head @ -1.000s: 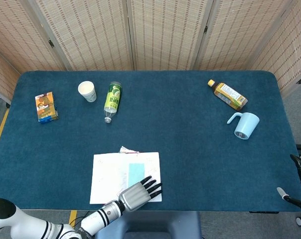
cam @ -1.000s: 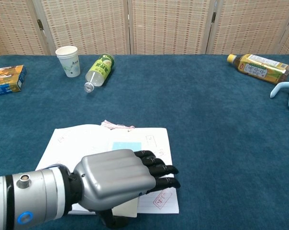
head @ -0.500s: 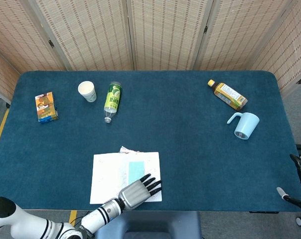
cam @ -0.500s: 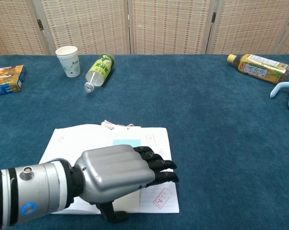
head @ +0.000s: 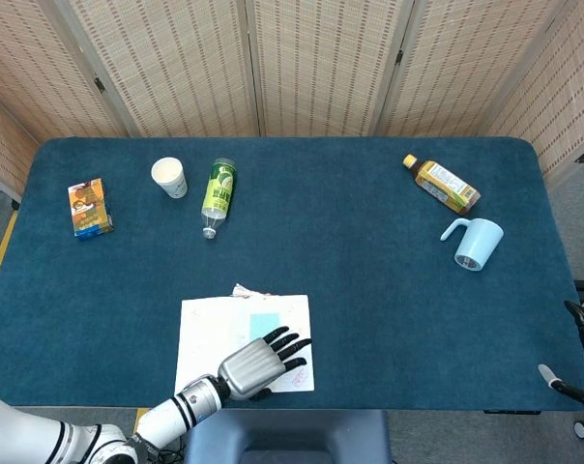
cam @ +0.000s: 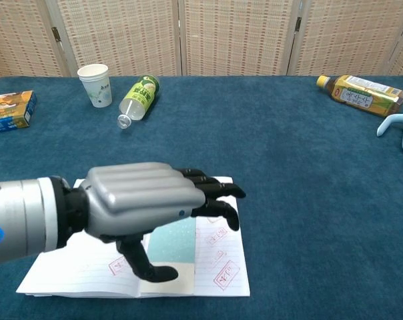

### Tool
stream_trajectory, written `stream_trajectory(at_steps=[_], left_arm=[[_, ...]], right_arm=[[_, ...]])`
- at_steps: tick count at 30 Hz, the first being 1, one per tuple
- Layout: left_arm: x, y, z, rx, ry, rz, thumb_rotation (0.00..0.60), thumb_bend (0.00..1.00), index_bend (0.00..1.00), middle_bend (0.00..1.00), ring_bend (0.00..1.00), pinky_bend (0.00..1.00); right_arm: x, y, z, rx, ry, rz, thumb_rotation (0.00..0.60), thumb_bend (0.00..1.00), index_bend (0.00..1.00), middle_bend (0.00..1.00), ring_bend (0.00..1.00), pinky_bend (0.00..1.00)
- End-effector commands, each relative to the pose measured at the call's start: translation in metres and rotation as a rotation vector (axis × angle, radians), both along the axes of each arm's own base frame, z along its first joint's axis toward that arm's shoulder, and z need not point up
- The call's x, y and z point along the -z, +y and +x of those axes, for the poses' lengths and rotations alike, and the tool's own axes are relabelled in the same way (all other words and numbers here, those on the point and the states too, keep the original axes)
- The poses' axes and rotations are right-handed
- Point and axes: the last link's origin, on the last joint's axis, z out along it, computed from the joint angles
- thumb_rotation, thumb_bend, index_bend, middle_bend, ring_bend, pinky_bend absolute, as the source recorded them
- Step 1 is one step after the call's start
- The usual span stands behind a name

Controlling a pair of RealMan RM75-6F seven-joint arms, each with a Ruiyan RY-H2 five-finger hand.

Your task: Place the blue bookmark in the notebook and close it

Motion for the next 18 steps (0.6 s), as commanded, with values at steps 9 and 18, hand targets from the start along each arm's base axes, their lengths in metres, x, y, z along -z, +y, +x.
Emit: stream_trajectory(at_steps=[9, 18], left_arm=[[0.008, 0.054, 0.015, -0.080, -0.065, 0.020, 0.224, 0.60, 0.26, 0.00, 0.00, 0.08], [0.019, 0.078, 0.015, -0.172, -0.034, 0.040, 0.211, 0.60, 0.20, 0.00, 0.00, 0.08]], right_arm=[[0.000, 0.001, 0.000, 0.002, 0.002, -0.001, 0.600, 0.11, 0.04, 0.13, 0.04, 0.12], [0.000, 0.000, 0.000, 0.006, 0.002, 0.002, 0.600, 0.11, 0.04, 0.13, 0.04, 0.12]])
